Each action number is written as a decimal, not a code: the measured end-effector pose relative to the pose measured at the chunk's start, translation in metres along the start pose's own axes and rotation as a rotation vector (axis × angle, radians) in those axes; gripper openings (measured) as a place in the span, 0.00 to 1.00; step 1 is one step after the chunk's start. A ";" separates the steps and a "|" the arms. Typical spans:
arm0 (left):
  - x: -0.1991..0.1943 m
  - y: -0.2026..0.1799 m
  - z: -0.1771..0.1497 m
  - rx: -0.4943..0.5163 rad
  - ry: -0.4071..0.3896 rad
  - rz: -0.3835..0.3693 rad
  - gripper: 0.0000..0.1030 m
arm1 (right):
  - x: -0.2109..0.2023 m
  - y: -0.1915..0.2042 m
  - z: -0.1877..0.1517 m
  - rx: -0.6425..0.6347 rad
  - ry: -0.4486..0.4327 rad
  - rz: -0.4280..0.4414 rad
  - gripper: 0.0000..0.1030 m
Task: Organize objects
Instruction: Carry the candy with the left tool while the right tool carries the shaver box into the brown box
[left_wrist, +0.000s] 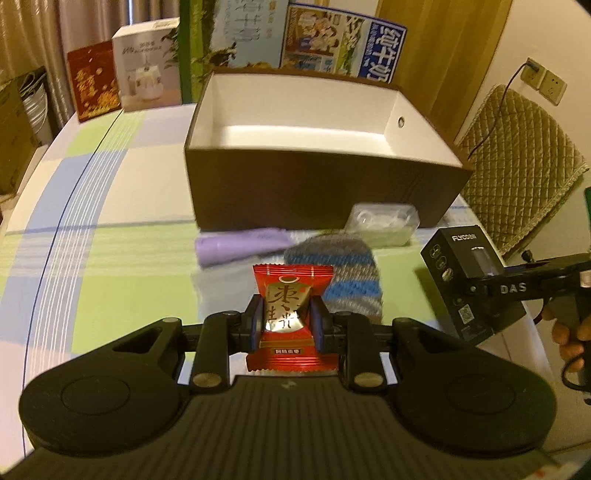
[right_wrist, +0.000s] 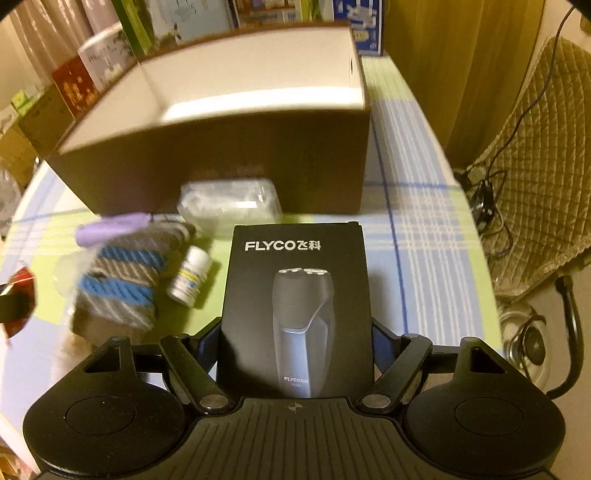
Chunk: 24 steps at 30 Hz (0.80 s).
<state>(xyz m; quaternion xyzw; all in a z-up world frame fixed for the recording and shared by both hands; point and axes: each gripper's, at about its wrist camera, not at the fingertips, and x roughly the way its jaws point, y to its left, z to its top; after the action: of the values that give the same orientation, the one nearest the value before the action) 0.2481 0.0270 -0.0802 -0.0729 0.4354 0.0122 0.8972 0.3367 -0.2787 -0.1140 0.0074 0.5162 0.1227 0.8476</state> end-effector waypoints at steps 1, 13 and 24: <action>0.000 0.000 0.004 0.002 -0.006 -0.007 0.21 | -0.006 0.001 0.003 0.000 -0.012 0.007 0.73; 0.015 -0.002 0.085 0.068 -0.101 -0.089 0.21 | -0.062 0.017 0.069 0.065 -0.173 0.123 0.73; 0.064 0.005 0.154 0.020 -0.097 -0.109 0.21 | -0.036 0.040 0.149 0.061 -0.244 0.146 0.73</action>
<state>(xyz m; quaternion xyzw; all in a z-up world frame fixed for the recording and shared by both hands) 0.4079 0.0511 -0.0372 -0.0869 0.3869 -0.0372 0.9173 0.4431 -0.2305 -0.0073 0.0854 0.4109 0.1668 0.8922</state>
